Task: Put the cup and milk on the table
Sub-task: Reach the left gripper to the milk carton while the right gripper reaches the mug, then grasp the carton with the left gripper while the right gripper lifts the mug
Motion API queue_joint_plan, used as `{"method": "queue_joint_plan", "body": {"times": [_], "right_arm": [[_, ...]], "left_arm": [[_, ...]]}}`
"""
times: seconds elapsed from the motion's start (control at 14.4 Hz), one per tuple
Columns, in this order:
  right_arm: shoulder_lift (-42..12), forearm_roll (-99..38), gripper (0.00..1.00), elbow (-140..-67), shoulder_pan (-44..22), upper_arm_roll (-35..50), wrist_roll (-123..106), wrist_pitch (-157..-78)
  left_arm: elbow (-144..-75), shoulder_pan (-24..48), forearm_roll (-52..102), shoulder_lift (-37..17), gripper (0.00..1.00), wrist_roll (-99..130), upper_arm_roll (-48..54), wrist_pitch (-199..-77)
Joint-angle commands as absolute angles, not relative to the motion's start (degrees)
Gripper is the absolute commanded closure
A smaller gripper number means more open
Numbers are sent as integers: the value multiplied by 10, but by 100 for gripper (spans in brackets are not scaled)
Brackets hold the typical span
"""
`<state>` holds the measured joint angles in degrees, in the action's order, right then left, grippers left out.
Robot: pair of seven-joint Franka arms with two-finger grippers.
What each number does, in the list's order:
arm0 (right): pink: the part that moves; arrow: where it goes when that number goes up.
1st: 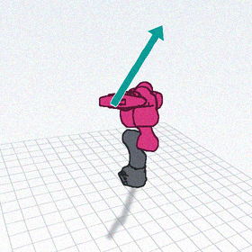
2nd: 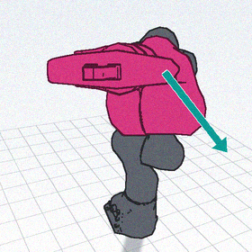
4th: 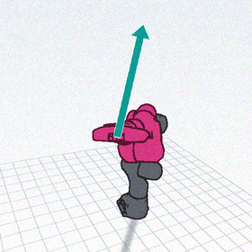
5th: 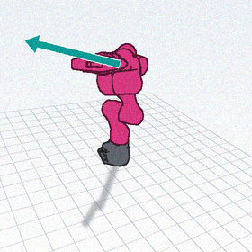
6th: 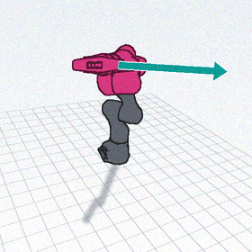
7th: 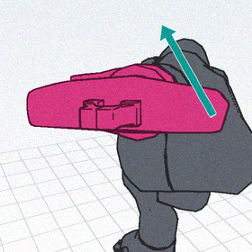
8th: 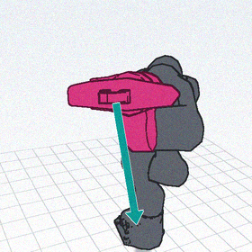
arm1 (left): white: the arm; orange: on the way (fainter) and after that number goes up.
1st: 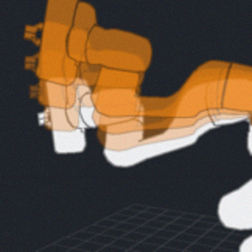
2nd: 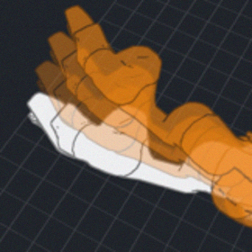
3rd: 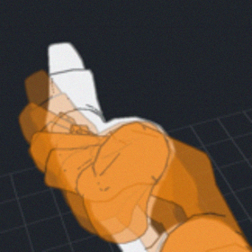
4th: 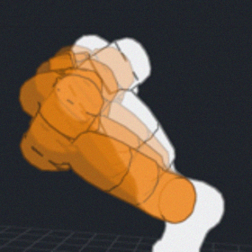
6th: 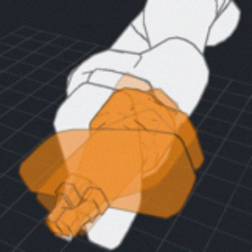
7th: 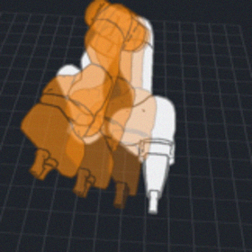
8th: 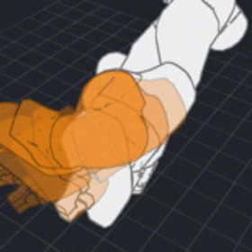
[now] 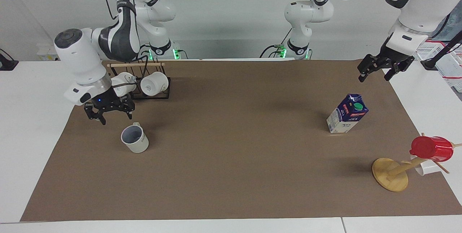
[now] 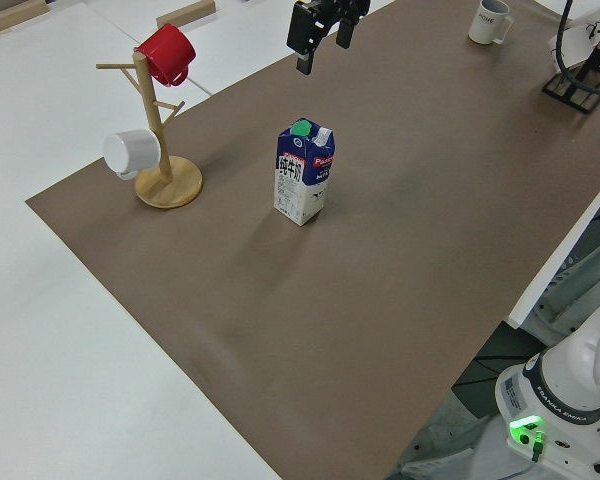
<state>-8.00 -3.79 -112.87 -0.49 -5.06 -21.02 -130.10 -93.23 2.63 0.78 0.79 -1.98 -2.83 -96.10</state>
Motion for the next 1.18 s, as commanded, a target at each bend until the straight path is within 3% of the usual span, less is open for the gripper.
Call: {"method": "queue_joint_plan", "body": {"times": [0.0,0.42,0.69,0.76,0.9,1.11], "right_arm": [[-118,-66,0,-1118,3,-47,-241,-1328],[-141,-81,1,-1131,11,-47,-334,-1345],[-161,-84,31,-1130,6,-47,-326,-1364],[-163,-84,48,-1129,5,-47,-326,-1364],[-163,-84,99,-1129,4,-47,-324,-1363],[-163,-83,100,-1123,-9,-47,-299,-1353]], "left_arm": [[-953,27,13,19,0,-27,-30,-977],[-1018,22,13,17,0,-27,-30,-1047],[-1076,18,14,16,0,-24,-31,-1106],[-1091,18,13,15,0,-21,-31,-1120],[-1115,16,14,15,0,-20,-31,-1147],[-1125,8,15,7,0,-20,-30,-1150]]}}
